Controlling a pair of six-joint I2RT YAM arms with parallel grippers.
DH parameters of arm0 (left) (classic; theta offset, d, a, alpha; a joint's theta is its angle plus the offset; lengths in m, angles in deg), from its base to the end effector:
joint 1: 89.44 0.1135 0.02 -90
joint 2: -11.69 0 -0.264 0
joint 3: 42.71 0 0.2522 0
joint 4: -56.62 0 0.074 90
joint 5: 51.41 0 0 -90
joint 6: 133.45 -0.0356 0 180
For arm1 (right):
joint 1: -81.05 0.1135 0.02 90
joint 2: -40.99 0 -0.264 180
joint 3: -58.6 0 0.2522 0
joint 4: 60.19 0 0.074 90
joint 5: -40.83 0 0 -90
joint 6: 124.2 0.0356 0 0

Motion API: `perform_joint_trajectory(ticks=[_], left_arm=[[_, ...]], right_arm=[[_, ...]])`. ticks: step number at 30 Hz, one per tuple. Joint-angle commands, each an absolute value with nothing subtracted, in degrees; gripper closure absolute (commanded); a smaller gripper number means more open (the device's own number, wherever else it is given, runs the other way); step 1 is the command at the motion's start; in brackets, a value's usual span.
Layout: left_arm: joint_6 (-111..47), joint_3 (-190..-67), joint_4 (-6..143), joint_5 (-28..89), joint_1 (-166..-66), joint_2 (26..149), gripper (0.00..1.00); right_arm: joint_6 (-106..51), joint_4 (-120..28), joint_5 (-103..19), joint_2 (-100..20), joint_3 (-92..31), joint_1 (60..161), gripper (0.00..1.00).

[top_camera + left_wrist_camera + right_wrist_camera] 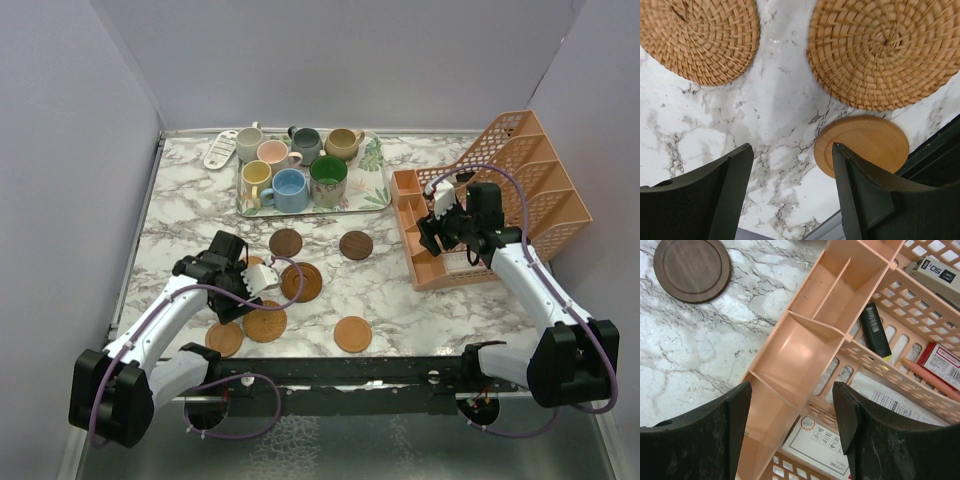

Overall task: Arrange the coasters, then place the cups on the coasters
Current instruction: Move the coaster to the center of the board.

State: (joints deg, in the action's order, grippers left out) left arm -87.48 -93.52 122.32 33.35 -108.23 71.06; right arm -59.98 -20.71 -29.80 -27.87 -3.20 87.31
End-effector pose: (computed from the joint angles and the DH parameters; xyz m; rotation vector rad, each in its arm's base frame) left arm 0.1548 -0.0561 0.1978 1.5025 2.4259 -0.0412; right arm 0.2463 0.0389 0.2506 -0.7959 2.1972 0.2346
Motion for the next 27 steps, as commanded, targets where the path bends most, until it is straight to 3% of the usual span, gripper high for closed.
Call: perform_joint_trajectory(ticks=[1,18,27], left_arm=[[-93.0,-91.96,123.85,34.16,-106.0,73.01,0.33],[-98.44,-88.27,115.76,35.41,-104.28,79.27,0.35],[-103.72,-89.33,109.16,38.0,-95.93,83.12,0.37]], right_arm=[[-60.55,-21.09,-28.09,-26.25,-3.36,87.01,0.33],[-60.55,-21.14,-28.69,-26.86,-3.18,87.02,0.33],[-60.66,-21.31,-29.04,-27.14,-3.12,87.02,0.33]])
